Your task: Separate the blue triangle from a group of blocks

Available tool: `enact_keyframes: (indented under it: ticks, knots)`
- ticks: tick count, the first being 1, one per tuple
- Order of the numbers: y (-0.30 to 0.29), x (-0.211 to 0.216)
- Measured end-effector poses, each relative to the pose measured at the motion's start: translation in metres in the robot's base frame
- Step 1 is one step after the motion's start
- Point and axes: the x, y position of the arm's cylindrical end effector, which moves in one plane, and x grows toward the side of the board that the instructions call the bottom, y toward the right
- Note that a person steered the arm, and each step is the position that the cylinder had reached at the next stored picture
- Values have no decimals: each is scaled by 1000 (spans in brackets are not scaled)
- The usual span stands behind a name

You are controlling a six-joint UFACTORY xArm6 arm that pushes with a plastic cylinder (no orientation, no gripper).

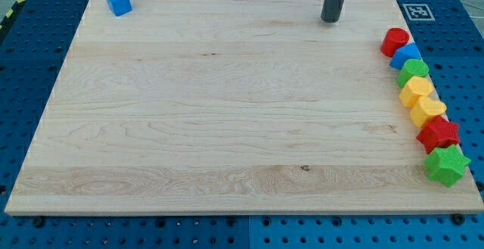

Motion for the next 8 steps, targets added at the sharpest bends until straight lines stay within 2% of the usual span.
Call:
enact_keyframes:
  ticks: [3, 8]
  knots:
    - [10, -8]
    - [65, -38]
